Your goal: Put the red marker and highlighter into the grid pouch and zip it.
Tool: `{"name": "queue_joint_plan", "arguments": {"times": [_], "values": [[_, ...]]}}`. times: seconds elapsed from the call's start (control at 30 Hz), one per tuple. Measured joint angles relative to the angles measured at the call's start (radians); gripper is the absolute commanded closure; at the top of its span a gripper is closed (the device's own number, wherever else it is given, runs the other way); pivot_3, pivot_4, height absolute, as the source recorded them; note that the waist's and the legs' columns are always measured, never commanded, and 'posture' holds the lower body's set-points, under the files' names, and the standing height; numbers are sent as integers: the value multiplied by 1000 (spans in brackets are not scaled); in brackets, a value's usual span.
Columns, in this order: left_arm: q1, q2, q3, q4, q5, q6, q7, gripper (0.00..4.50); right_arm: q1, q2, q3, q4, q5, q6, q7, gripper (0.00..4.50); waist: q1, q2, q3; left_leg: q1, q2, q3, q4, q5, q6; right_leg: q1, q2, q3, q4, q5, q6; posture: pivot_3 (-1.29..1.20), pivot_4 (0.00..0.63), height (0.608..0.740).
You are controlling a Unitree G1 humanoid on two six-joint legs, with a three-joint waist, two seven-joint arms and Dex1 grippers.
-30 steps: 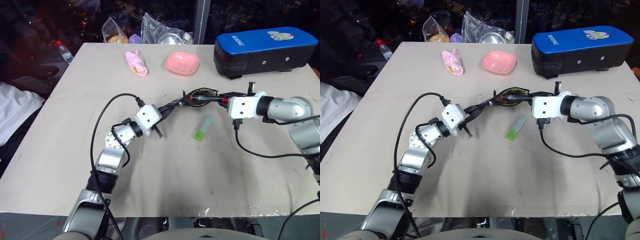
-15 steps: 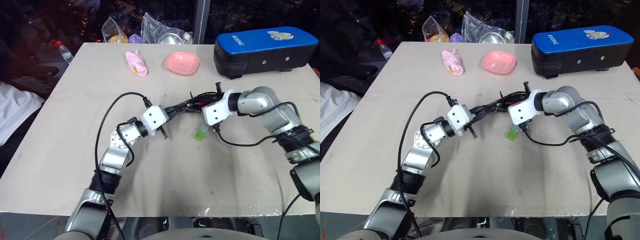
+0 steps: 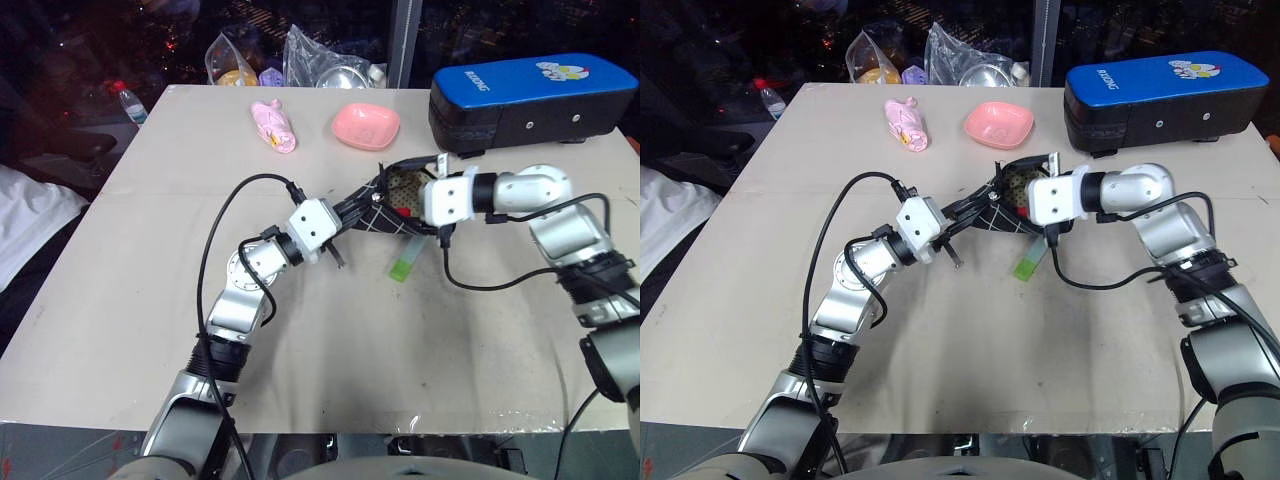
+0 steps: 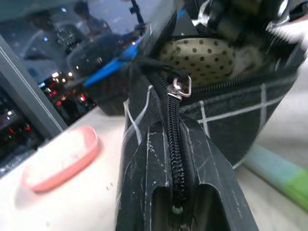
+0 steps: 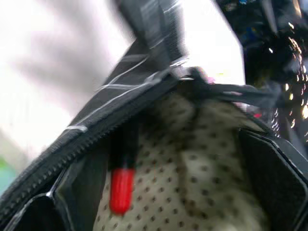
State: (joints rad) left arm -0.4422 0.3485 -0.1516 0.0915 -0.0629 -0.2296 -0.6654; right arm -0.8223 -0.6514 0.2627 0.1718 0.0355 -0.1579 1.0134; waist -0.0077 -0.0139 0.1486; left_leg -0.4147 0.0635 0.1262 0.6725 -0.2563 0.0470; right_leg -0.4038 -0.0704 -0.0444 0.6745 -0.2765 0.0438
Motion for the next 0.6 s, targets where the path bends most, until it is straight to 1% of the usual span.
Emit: {"name": "queue_joint_plan", "arguments": {"times": [0.03, 0.07, 0.1, 0.13, 0.27, 0.3, 0.37, 0.4, 0.47, 0.6], "values": [[9, 6, 5, 6, 0, 2, 1, 4500, 7, -8, -32, -19, 28, 46, -3, 49, 0, 0, 0, 0, 0, 0, 0, 0, 0, 0, 0, 0, 1, 0, 0, 0, 150, 740], [22, 8, 14, 13, -1, 4, 7, 4500, 38, -32, -98, -79, 80, 149, -22, 49, 0, 0, 0, 0, 0, -1, 0, 0, 0, 0, 0, 0, 1, 0, 0, 0, 150, 740], [24, 10, 21, 14, -2, 4, 11, 4500, 61, -37, -133, -113, 106, 200, -35, 49, 1, 0, 0, 0, 0, -1, 0, 0, 0, 0, 0, -1, 1, 0, 0, 0, 150, 740], [21, 12, 30, 15, -2, 5, 20, 4500, 119, -31, -184, -200, 157, 302, -66, 49, 1, -1, 0, 0, 0, -1, 0, 0, 0, 0, 0, -1, 1, 0, 0, 0, 150, 740], [18, 10, 40, 16, -2, 27, 37, 4500, 276, 20, -224, -373, 275, 501, -139, 49, -4, 0, -1, 1, 0, -1, 0, 0, 0, 0, 0, 0, 3, 0, 0, 0, 150, 740], [19, 12, 46, 16, -3, 33, 44, 4500, 353, 64, -277, -465, 346, 575, -194, 49, -2, -1, -1, 0, 0, -3, 0, 0, 0, 0, 0, -1, 3, 0, 0, 0, 150, 740], [19, 22, 74, 16, -4, 45, 62, 4500, 446, 130, -312, -581, 453, 663, -267, 49, -3, -1, -1, 0, 0, -3, -1, 0, 0, 0, 0, 0, 3, 0, 0, 0, 150, 740], [18, 27, 83, 16, -5, 50, 68, 4500, 489, 144, -321, -638, 492, 694, -295, 49, -3, -1, -1, 0, 0, -3, 0, 0, 0, 0, 1, 0, 3, 0, 0, 0, 150, 740], [19, 32, 94, 18, -4, 58, 73, 4500, 541, 145, -320, -696, 506, 696, -302, 49, -2, -1, 0, 0, -1, -3, 0, 0, 0, 0, 0, 0, 2, 0, 0, 0, 150, 740], [17, 35, 104, 18, -4, 66, 79, 4500, 552, 169, -318, -710, 485, 659, -342, 49, -2, -1, 0, 0, -2, -3, 0, 0, 0, 0, 0, 0, 3, 0, 0, 0, 150, 740]]}}
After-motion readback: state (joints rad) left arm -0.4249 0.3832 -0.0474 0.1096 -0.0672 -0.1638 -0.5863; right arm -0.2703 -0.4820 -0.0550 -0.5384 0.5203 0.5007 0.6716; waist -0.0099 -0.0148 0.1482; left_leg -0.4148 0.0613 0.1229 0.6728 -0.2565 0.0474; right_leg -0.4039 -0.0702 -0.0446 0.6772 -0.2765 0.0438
